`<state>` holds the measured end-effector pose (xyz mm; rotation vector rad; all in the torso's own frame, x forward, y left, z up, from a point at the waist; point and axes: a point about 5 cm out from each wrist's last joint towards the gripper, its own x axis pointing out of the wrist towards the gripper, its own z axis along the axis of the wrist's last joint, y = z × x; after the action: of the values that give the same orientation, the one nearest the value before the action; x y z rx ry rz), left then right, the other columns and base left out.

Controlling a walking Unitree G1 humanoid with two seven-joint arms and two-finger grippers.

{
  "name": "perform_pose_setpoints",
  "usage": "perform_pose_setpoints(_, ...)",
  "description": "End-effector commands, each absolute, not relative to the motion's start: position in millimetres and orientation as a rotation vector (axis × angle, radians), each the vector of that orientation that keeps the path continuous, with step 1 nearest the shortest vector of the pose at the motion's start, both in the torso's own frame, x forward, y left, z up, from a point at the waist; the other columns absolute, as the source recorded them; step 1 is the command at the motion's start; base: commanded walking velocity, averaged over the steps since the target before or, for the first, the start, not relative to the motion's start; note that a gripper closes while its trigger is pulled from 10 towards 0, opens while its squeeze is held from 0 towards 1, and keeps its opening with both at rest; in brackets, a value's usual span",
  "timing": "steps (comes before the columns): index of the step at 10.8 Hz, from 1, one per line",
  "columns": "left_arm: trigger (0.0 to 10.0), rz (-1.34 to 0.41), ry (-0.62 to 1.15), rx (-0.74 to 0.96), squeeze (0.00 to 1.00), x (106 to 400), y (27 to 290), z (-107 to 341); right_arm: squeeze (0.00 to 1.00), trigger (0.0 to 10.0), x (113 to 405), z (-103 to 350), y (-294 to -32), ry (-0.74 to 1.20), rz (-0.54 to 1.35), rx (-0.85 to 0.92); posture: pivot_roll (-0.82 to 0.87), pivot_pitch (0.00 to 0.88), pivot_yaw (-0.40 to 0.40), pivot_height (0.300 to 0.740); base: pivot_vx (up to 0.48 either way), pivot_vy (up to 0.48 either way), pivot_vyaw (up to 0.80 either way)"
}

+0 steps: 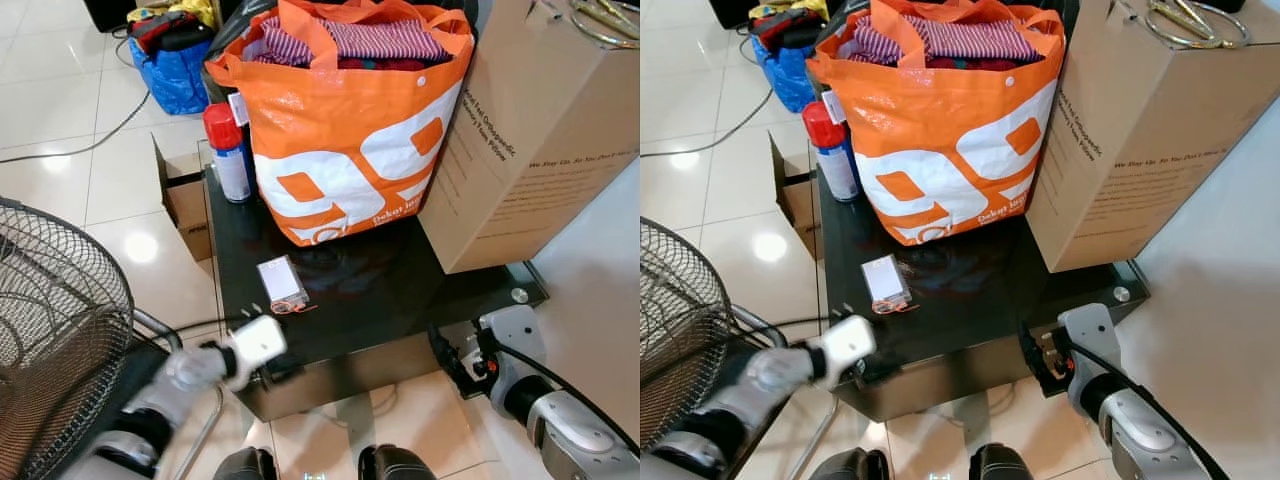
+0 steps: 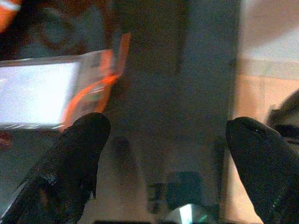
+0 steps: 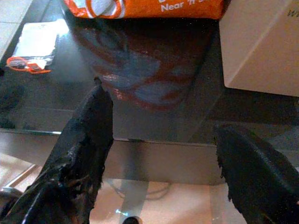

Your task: Hang keys on a hook

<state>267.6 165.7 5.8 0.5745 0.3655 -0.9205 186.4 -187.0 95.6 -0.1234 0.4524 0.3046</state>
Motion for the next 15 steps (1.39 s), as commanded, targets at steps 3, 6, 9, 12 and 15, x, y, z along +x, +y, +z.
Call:
perform_pose_setpoints(3, 10.0, -0.818, 0.331, 0.616, 0.00, 280, 176, 15, 0.00, 10.0, 177, 110, -172, 0.369, 0.490, 0.009, -0.12, 0.141, 0.006, 0.740, 0.000, 0.000, 0.00)
perform_pose_setpoints(6, 10.0, -0.853, 0.368, 0.612, 0.00, 278, 170, 9, 0.00, 10.0, 169, 117, -168, 0.349, 0.581, 0.024, -0.14, 0.140, 0.010, 0.740, 0.000, 0.000, 0.00)
perform_pose_setpoints(9, 10.0, -0.871, 0.387, 0.621, 0.00, 278, 166, 7, 0.00, 10.0, 164, 121, -172, 0.345, 0.544, 0.022, -0.17, 0.167, 0.012, 0.740, 0.000, 0.000, 0.00)
perform_pose_setpoints(12, 10.0, -0.820, 0.381, 0.688, 0.00, 282, 172, 8, 0.00, 10.0, 157, 122, -173, 0.356, 0.532, 0.029, -0.18, 0.190, 0.008, 0.740, 0.000, 0.000, 0.00)
perform_pose_setpoints(15, 10.0, -0.849, 0.389, 0.728, 0.00, 280, 170, 5, 0.00, 10.0, 154, 125, -171, 0.358, 0.526, 0.025, -0.20, 0.211, -0.006, 0.740, 0.000, 0.000, 0.00)
